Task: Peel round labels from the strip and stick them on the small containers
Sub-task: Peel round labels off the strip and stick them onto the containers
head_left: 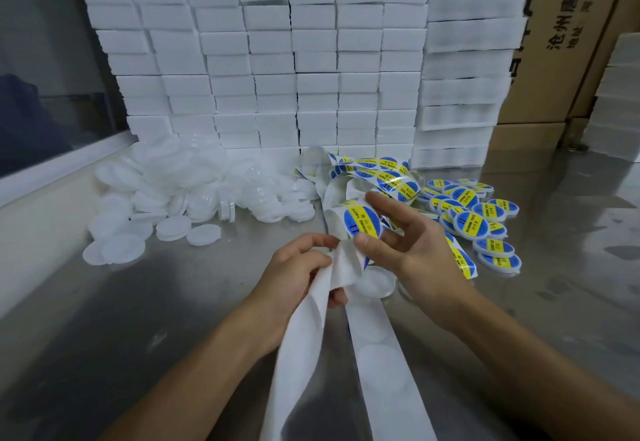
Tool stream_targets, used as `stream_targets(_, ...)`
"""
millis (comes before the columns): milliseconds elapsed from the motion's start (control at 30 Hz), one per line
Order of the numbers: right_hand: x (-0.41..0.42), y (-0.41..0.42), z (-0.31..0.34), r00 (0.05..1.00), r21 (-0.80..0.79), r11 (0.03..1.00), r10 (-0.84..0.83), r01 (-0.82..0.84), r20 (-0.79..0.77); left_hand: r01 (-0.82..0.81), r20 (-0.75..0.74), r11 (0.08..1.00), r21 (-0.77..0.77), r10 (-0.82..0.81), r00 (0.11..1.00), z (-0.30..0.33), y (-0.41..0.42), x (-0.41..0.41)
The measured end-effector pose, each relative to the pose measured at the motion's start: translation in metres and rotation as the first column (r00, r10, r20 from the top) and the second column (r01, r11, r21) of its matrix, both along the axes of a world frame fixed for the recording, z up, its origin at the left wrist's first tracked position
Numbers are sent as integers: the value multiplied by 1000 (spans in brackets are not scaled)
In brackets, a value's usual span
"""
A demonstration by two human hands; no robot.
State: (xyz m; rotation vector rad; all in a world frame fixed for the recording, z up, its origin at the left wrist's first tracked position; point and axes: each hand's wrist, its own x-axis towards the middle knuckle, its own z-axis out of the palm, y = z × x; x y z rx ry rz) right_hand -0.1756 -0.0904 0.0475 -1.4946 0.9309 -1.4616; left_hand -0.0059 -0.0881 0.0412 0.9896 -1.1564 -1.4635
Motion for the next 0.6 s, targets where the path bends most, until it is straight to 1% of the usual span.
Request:
stream_targets(100, -1, -1, 0, 1000, -1, 1000, -10, 10, 25, -44, 72, 996, -77, 49, 996, -2, 3, -4)
stream_targets(233, -2, -2, -1, 999, -38, 998, -48, 47, -5, 21, 191, 993, -116, 2, 982, -4, 5, -9)
stream_targets(333, 1, -2, -1, 997, -75, 994, -81, 80, -15, 83, 159, 986, -146, -60, 985, -3, 6, -10)
stream_targets(400, 1, -4, -2, 995, -85, 991, -104, 104, 2, 74, 160, 975, -207, -41, 986, -3, 7, -9)
stream_targets(467, 1, -5, -2, 993, -91, 989, -111, 114, 35, 58, 174, 974, -218, -20, 984, -2, 7, -7)
stream_targets(533, 0, -5, -3, 991, -89, 988, -121, 126, 65, 38, 213, 971, -237, 14, 977, -1, 8, -6)
stream_targets(600, 0, -5, -2, 987, -84, 986, -135, 142, 83, 18, 257, 954, -301, 63, 964, -2, 7, -7)
